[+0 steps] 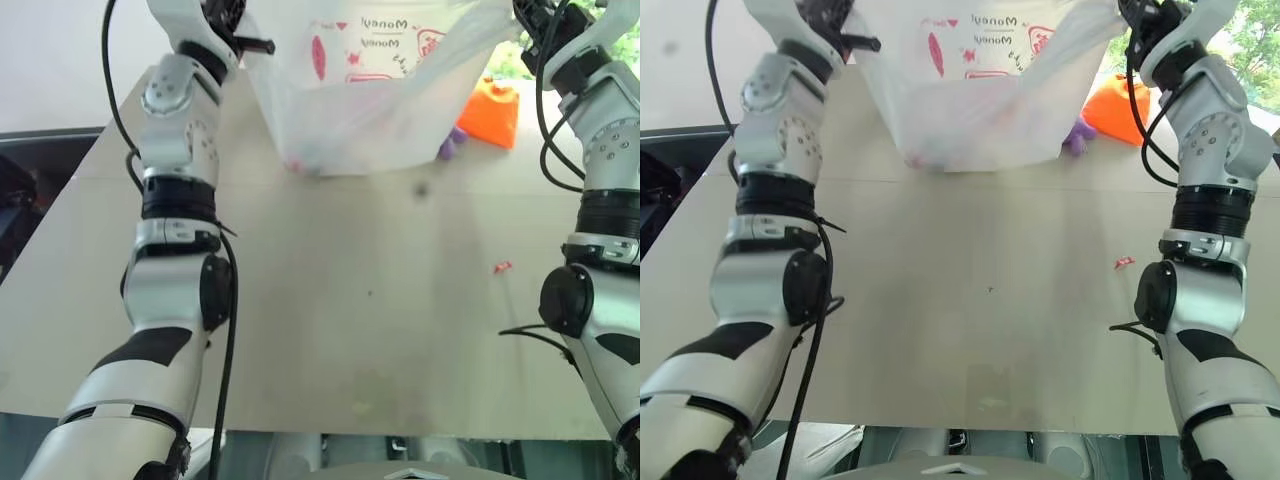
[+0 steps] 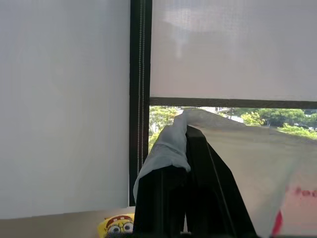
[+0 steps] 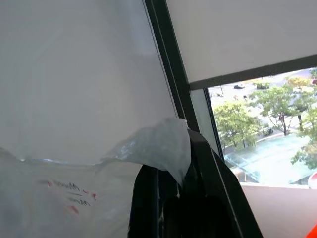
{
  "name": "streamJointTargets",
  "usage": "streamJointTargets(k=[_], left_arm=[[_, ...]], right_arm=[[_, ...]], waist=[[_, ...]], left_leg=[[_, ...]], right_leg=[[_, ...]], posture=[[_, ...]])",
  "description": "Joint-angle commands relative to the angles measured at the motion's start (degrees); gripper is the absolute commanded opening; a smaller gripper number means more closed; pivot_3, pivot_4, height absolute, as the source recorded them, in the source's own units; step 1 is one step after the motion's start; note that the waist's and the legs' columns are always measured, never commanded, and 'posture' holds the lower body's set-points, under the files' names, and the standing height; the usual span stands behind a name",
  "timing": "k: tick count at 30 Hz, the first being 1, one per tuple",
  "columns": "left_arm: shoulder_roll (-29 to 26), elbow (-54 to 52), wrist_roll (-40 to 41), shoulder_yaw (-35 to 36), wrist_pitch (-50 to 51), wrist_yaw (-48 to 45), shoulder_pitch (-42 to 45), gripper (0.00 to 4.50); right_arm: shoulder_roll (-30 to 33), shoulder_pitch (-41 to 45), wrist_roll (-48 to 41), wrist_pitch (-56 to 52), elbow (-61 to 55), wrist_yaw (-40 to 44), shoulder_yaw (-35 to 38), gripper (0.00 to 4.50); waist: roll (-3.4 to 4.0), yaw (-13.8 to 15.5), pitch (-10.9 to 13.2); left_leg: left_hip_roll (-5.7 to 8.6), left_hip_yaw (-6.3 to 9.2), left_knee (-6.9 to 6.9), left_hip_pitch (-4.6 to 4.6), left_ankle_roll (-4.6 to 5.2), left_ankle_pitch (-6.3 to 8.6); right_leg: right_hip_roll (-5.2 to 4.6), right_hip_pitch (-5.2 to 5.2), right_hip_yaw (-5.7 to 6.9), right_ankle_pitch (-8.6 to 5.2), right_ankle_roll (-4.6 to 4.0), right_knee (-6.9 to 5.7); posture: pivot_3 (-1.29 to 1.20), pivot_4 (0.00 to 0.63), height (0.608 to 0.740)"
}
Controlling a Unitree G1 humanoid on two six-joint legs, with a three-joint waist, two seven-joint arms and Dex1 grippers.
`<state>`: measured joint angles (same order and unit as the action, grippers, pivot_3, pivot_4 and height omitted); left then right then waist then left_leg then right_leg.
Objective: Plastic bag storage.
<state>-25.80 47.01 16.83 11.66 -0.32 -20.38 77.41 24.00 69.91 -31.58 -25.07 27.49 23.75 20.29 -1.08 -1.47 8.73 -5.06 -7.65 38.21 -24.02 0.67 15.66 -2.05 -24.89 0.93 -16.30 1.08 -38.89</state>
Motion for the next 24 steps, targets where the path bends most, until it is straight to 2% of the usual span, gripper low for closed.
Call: streamJointTargets(k=[1, 8, 15, 17, 19, 21, 22, 23, 24], left_arm=[[-4.12, 5.13, -0.25, 2.71, -5.04, -2.41, 7.9, 0.0], [-6.0, 12.98, 0.13, 3.83, -8.42, -6.18, 15.05, 0.0], [-5.32, 12.97, 0.15, 3.47, -10.99, -10.4, 12.29, 0.0], [-5.17, 11.84, 0.35, 3.36, -10.85, -12.1, 9.41, 0.54], [-5.3, 9.07, 0.84, 3.28, -10.38, -14.09, 5.62, 1.25], [-5.62, 4.39, 2.17, 3.61, -8.52, -16.43, 1.04, 2.3], [-5.96, -1.08, 4.4, 4.01, -5.42, -19.23, -3.52, 2.61], [-6.62, -8.88, 7.8, 4.25, -1.03, -22.92, -9.78, 2.99], [-7.92, -18.4, 12.5, 4.47, 5.53, -27.01, -17.62, 3.6]], right_arm=[[2.52, 4.5, 0.25, 6.54, 1.72, 1.0, 2.61, 0.07], [4.23, 6.22, 1.32, 11.4, 6.45, 1.59, 2.78, 0.07], [5.34, 2.15, 2.65, 12.03, 5.71, 1.89, 2.48, 0.07], [6.0, 0.38, 2.17, 10.73, 4.94, 2.43, 2.73, 0.0], [7.28, -1.89, 1.44, 9.1, 3.56, 3.91, 2.72, 0.59], [8.94, -4.95, -0.92, 4.97, 0.48, 7.49, 2.5, 1.52], [10.48, -8.47, -2.31, 1.82, -2.87, 10.94, 1.74, 1.88], [12.16, -13.0, -4.11, -2.15, -7.15, 14.12, 1.08, 2.28], [14.08, -18.64, -6.34, -6.85, -12.26, 17.08, 0.48, 2.92]], waist=[[0.01, -0.22, 0.13], [0.02, -0.97, 0.16], [0.05, -1.11, 0.18], [0.05, -1.11, 0.17], [0.06, -1.06, 0.18], [0.07, -1.09, 0.19], [0.08, -1.08, 0.19], [0.14, -1.09, 0.14], [0.14, -1.11, 0.14]], left_leg=[[0.0, -0.01, 0.01, -0.04, 0.0, 0.0], [-0.01, 0.05, 0.23, -0.56, 0.0, -0.01], [-0.01, 0.02, 0.33, -0.64, -0.03, -0.03], [0.0, 0.01, 0.34, -0.64, -0.03, -0.03], [0.0, 0.02, 0.41, -0.63, -0.04, -0.03], [0.0, 0.01, 0.48, -0.65, -0.04, -0.03], [-0.02, 0.03, 0.57, -0.67, -0.04, -0.03], [-0.03, 0.04, 0.64, -0.69, -0.04, -0.03], [-0.07, 0.08, 0.72, -0.6, -0.04, -0.03]], right_leg=[[-0.02, -0.01, 0.03, 0.0, 0.0, 0.01], [-0.03, -0.42, 0.1, 0.0, 0.0, -0.1], [-0.06, -0.71, 0.07, 0.0, 0.0, -0.64], [-0.09, -0.77, 0.06, 0.0, 0.0, -0.76], [-0.1, -0.77, 0.07, 0.0, 0.0, -0.88], [-0.11, -0.77, 0.05, 0.0, 0.0, -0.89], [-0.1, -0.77, 0.06, 0.0, 0.0, -0.94], [-0.1, -0.77, 0.06, 0.0, 0.0, -0.94], [-0.1, -0.67, 0.01, 0.0, -0.01, -1.01]], posture=[[0.0, 0.15, 0.74], [0.0, 0.15, 0.74], [0.0, 0.15, 0.74], [0.0, 0.15, 0.74], [0.0, 0.15, 0.74], [0.0, 0.15, 0.74], [0.0, 0.15, 0.74], [0.0, 0.15, 0.74], [0.0, 0.15, 0.74]])
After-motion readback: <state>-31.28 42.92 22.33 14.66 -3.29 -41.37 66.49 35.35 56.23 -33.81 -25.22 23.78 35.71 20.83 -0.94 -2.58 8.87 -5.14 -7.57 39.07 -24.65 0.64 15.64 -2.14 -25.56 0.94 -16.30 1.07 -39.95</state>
